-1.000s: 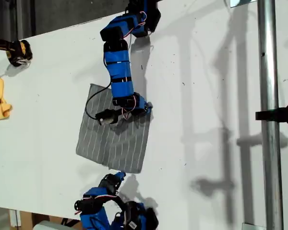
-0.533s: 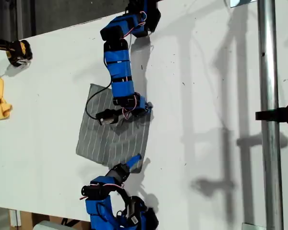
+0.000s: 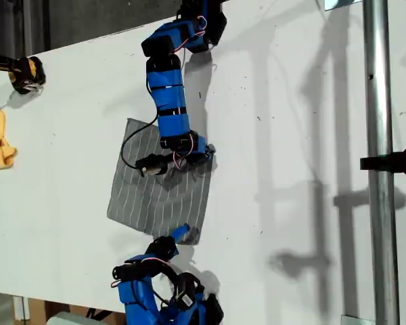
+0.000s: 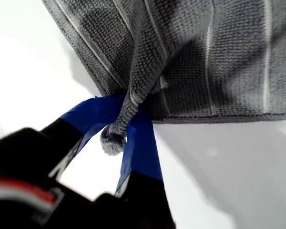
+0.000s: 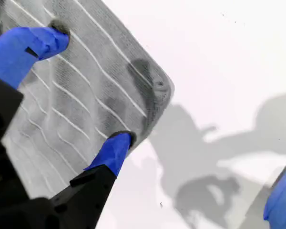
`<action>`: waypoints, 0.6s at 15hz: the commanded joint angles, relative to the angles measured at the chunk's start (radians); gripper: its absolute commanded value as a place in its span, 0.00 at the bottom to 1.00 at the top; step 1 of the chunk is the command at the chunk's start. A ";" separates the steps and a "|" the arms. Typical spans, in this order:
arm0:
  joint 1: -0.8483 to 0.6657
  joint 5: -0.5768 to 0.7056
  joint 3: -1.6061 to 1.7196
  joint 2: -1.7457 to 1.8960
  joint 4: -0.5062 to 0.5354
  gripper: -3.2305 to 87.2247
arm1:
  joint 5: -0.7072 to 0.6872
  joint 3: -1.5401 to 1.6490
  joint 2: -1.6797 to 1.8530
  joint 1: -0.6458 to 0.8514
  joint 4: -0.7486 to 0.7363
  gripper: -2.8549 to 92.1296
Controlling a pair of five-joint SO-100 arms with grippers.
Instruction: Grasp corners of a towel and fold twice.
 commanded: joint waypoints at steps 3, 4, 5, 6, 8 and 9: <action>0.002 -0.051 0.117 -0.032 -0.158 0.43 | 0.009 0.003 0.061 -0.026 -0.008 0.03; -0.005 -0.057 0.158 -0.037 -0.193 0.42 | 0.009 0.005 0.063 -0.026 -0.008 0.03; -0.012 -0.064 0.192 -0.038 -0.222 0.42 | 0.011 0.009 0.064 -0.028 -0.008 0.03; -0.023 -0.064 0.219 -0.044 -0.250 0.42 | 0.012 0.011 0.064 -0.029 -0.009 0.03; -0.048 -0.064 0.253 -0.084 -0.293 0.41 | 0.012 0.011 0.064 -0.029 -0.014 0.03; -0.051 -0.064 0.256 -0.115 -0.308 0.41 | 0.012 0.012 0.064 -0.029 -0.011 0.03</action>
